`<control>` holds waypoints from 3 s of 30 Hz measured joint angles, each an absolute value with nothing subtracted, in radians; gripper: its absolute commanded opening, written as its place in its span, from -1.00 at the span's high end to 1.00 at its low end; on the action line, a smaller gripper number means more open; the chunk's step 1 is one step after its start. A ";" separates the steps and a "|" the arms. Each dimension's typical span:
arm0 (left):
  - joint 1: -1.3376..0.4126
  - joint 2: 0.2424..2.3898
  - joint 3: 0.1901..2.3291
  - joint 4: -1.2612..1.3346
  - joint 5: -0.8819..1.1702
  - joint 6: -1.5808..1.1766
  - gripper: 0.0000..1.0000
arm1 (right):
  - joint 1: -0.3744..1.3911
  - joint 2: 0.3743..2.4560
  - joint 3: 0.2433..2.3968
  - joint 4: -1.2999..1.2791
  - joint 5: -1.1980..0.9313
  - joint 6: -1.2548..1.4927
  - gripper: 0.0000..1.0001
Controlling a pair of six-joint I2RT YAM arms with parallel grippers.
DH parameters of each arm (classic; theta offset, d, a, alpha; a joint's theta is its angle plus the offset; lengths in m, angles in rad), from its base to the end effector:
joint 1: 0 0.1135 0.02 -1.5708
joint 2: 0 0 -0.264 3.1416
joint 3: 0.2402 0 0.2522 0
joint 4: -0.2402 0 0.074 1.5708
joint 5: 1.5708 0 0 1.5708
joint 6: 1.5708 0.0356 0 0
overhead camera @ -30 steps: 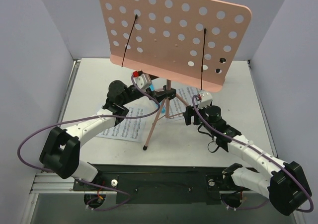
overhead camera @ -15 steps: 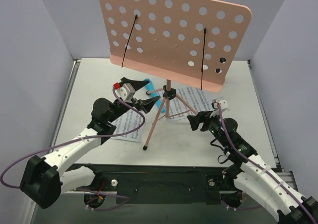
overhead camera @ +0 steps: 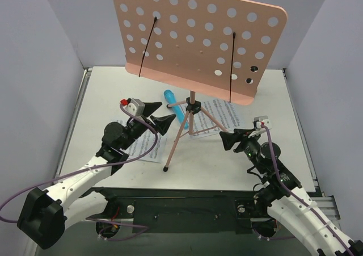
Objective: Set up the instrument practice props
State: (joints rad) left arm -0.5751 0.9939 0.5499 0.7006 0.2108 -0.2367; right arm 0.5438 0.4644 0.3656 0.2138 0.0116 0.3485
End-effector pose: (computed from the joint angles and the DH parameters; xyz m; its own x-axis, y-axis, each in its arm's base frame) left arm 0.1875 -0.1304 0.3113 0.0425 -0.3008 -0.9527 0.7321 0.6583 -0.1752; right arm 0.1222 0.0734 0.2799 -0.0810 0.3501 -0.9332 -0.5105 0.7896 0.3405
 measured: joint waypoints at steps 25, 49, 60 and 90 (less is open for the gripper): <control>-0.664 1.135 0.453 0.836 0.254 -0.318 -0.78 | 0.564 0.956 0.456 0.813 -0.132 0.693 0.10; -0.680 1.259 0.445 0.903 0.247 -0.229 -0.78 | 0.641 1.129 0.487 0.959 -0.006 1.000 0.42; -0.689 1.291 0.445 0.933 0.252 -0.213 -0.78 | 0.648 1.164 0.500 0.979 0.012 1.076 0.91; -0.701 1.338 0.435 0.946 0.266 -0.167 -0.68 | 0.715 1.508 0.461 1.378 0.110 1.986 -0.03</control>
